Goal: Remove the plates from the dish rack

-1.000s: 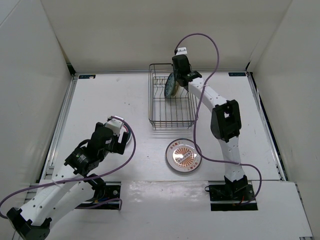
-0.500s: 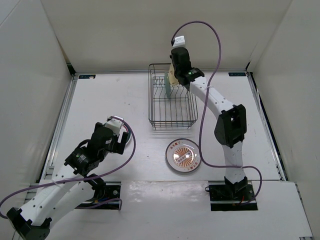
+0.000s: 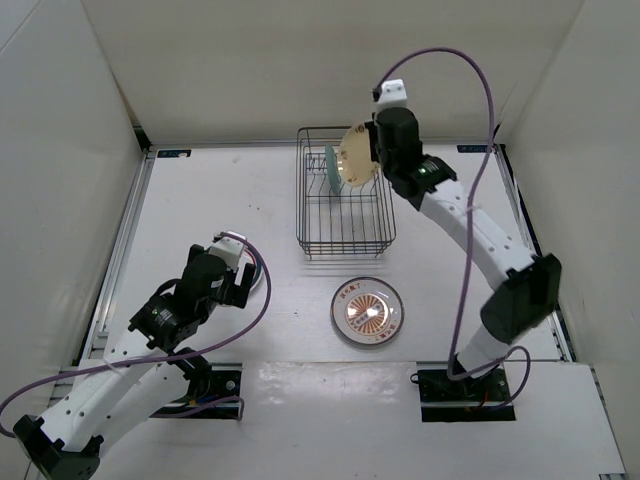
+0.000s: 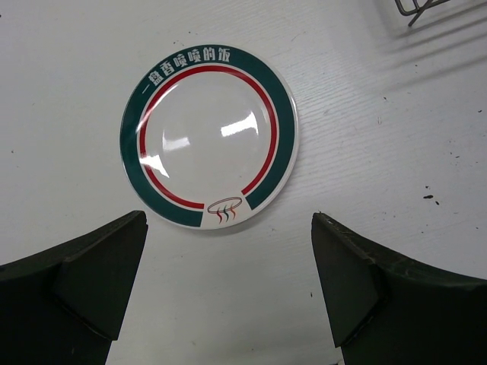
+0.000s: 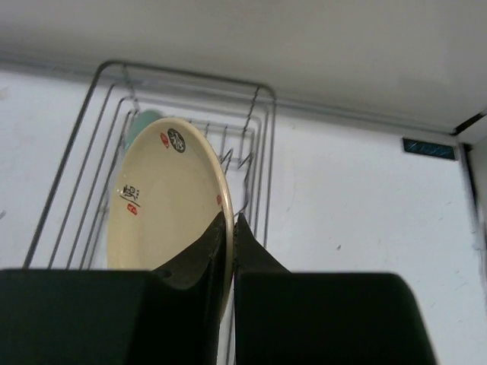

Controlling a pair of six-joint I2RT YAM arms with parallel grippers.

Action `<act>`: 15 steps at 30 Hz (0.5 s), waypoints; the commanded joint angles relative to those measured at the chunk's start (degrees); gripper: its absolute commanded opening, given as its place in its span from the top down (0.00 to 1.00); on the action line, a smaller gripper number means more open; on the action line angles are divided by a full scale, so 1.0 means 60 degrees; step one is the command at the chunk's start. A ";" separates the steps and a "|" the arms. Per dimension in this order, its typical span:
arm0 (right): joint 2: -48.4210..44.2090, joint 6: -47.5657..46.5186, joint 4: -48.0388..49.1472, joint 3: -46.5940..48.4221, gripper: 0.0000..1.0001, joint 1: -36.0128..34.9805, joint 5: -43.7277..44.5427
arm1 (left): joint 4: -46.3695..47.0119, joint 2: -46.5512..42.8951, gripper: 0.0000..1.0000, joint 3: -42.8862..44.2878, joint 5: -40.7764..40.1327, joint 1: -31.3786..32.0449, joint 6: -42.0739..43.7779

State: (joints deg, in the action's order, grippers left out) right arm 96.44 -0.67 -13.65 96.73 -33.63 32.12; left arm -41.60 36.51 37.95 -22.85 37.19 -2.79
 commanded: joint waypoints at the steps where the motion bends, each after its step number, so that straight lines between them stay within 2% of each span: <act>1: -0.1496 0.1295 -0.0113 -0.1250 1.00 -0.0006 -0.2180 | 0.0005 -0.0095 0.01 0.0002 -0.0190 -0.0046 0.0040; 2: -0.2180 0.1544 -0.0069 -0.2051 1.00 -0.0035 -0.2552 | 0.0005 -0.0123 0.01 0.0017 -0.0176 -0.0046 0.0011; 3: -0.2405 0.1764 -0.0040 -0.2291 1.00 -0.0093 -0.2903 | 0.0005 -0.0123 0.01 -0.0012 -0.0190 -0.0046 0.0010; 4: -0.2537 0.1882 -0.0025 -0.2496 1.00 -0.0152 -0.3878 | 0.0020 -0.0109 0.01 -0.0012 -0.0205 -0.0046 0.0010; 6: -0.3166 0.2290 0.0033 -0.3331 1.00 -0.0225 -0.4501 | 0.0006 -0.0065 0.01 0.0002 -0.0190 -0.0017 0.0010; 7: -0.3372 0.2352 0.0150 -0.3536 1.00 -0.0356 -0.5591 | 0.0005 -0.0036 0.01 0.0002 -0.0190 -0.0031 0.0010; 10: -0.3681 0.2747 0.0501 -0.4794 1.00 -0.0766 -0.6432 | 0.0020 -0.0006 0.01 0.0003 -0.0249 -0.0031 0.0025; 14: -0.3696 0.3303 0.1029 -0.6085 1.00 -0.1353 -0.6803 | 0.0005 -0.0006 0.01 0.0002 -0.0322 -0.0046 0.0010; 15: -0.3740 0.3536 0.1552 -0.6841 1.00 -0.1441 -0.6789 | 0.0005 -0.0006 0.01 -0.0012 -0.0366 -0.0046 0.0010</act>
State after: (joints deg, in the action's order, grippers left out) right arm 74.72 15.49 -11.03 61.23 -40.66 -3.09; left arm -41.60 36.60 37.95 -23.64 37.19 -2.79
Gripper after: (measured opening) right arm 0.055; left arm 0.994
